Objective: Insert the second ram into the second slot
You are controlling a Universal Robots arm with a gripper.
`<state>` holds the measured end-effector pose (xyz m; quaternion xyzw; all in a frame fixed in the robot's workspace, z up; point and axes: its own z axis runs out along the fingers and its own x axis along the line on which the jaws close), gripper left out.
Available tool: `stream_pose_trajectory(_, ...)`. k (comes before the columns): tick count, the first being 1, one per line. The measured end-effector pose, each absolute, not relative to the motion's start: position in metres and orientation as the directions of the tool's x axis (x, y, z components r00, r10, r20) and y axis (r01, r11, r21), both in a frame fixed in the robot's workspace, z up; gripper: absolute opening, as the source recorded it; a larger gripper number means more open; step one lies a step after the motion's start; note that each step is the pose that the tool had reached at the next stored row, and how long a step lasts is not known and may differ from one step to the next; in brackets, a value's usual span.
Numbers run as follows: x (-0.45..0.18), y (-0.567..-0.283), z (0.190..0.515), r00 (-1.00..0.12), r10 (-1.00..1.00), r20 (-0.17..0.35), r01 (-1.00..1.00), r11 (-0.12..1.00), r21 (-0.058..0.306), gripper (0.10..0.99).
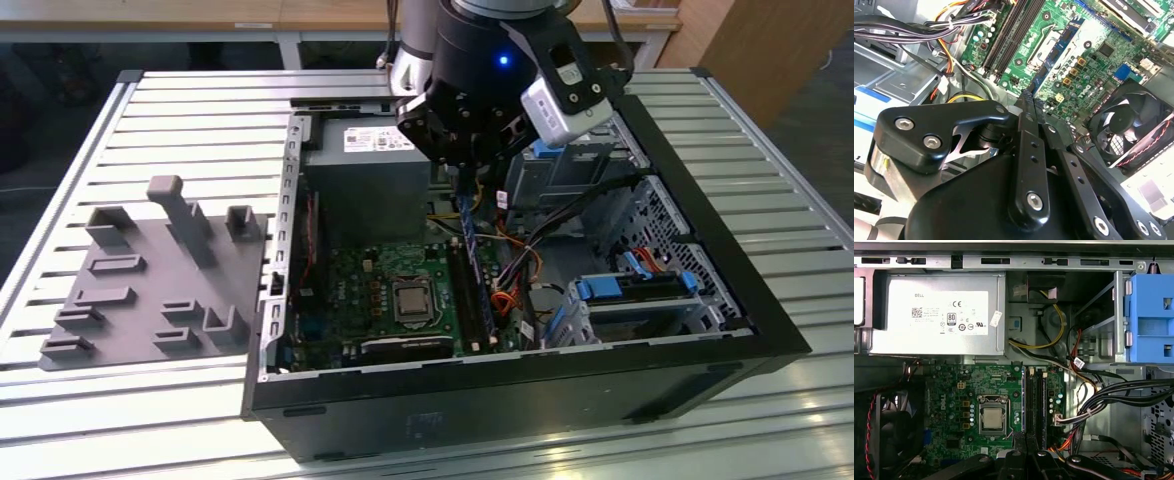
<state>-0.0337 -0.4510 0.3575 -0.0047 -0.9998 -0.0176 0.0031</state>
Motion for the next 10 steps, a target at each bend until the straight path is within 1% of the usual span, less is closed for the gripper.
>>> stream_pose_trajectory(10, -0.0337, -0.4510, 0.3550, -1.000, 0.009, 0.006, 0.010, 0.999, 0.035, 0.114)
